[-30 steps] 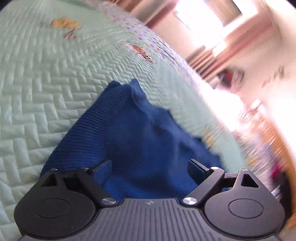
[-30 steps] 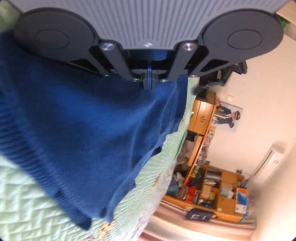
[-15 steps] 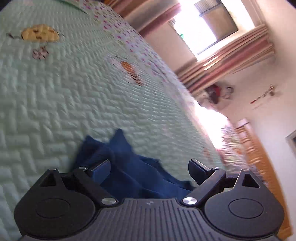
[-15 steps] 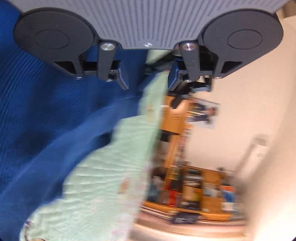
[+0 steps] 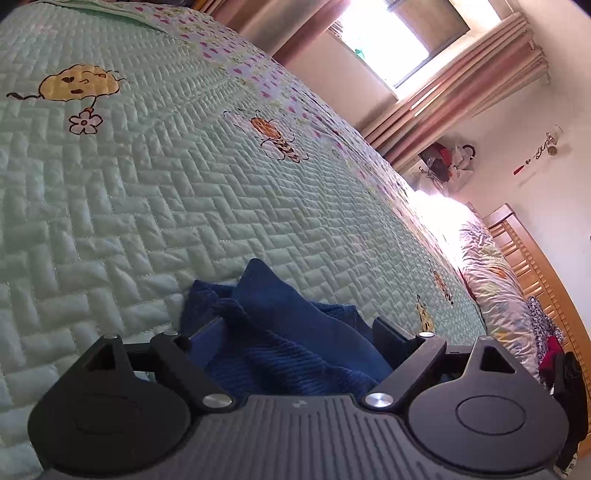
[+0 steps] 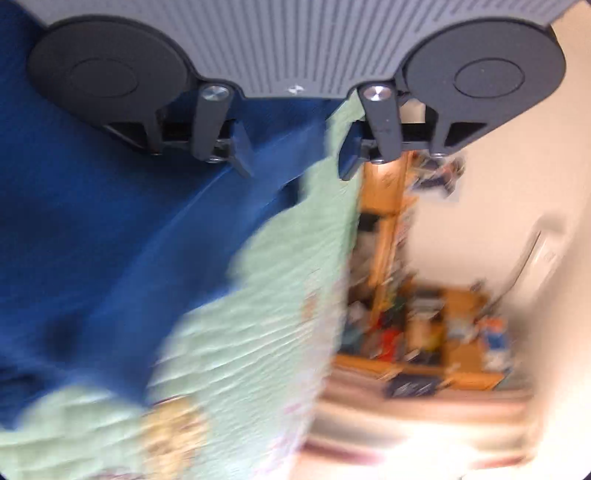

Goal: Fold clothes
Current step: 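Lay the folded hem down and open both grippers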

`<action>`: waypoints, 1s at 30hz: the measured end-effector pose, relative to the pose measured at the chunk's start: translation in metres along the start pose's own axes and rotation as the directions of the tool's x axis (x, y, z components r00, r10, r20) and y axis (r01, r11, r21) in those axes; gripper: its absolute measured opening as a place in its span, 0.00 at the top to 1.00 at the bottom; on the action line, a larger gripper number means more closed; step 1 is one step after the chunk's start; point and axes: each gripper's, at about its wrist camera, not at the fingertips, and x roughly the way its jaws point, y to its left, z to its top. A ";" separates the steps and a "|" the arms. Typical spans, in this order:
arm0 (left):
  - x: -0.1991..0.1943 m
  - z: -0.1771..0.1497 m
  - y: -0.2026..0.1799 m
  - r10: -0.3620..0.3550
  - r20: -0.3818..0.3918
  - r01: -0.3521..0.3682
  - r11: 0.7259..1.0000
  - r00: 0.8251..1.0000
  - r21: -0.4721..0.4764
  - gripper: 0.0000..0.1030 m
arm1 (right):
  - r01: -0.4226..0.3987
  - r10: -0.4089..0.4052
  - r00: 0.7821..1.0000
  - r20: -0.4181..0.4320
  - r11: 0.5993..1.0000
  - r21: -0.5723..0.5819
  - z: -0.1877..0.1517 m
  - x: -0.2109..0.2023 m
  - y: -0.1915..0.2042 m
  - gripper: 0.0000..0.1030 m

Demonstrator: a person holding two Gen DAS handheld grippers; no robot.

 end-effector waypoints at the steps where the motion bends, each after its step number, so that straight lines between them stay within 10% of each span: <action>1: -0.001 0.000 -0.001 0.003 0.000 -0.003 1.000 1.000 0.000 0.14 | -0.007 0.007 1.000 -0.001 0.999 0.037 0.002 0.000 -0.002 0.67; 4: -0.008 0.000 -0.009 -0.014 0.023 0.014 1.000 1.000 0.012 0.11 | -0.079 0.080 0.997 0.024 0.996 -0.053 0.005 -0.013 0.019 0.42; 8: -0.003 0.002 -0.010 0.033 0.057 -0.034 0.999 0.998 0.010 0.05 | -0.024 0.036 0.994 0.106 0.994 -0.111 0.027 -0.030 0.020 0.35; 12: -0.001 0.002 -0.003 0.050 0.055 -0.049 0.998 0.997 -0.034 0.07 | 0.095 -0.091 0.987 0.129 0.995 -0.029 0.043 -0.036 -0.015 0.77; 17: -0.031 0.005 0.003 -0.021 0.086 0.032 0.991 0.996 -0.128 0.07 | -0.022 0.036 0.982 0.186 0.997 -0.077 0.028 -0.086 0.004 0.38; 25: -0.078 -0.023 0.015 -0.048 0.118 0.072 0.975 0.992 -0.209 0.05 | -0.016 0.026 0.990 0.140 0.997 -0.074 -0.044 -0.164 -0.034 0.35; 28: -0.092 -0.051 0.005 -0.066 0.079 0.078 0.984 0.995 -0.161 0.05 | 0.041 -0.030 0.987 0.157 0.997 -0.066 -0.055 -0.161 -0.051 0.70; 30: -0.102 -0.067 -0.001 -0.079 0.063 0.087 0.989 0.995 -0.124 0.05 | -0.040 0.047 0.979 0.196 0.998 -0.044 -0.059 -0.174 -0.047 0.51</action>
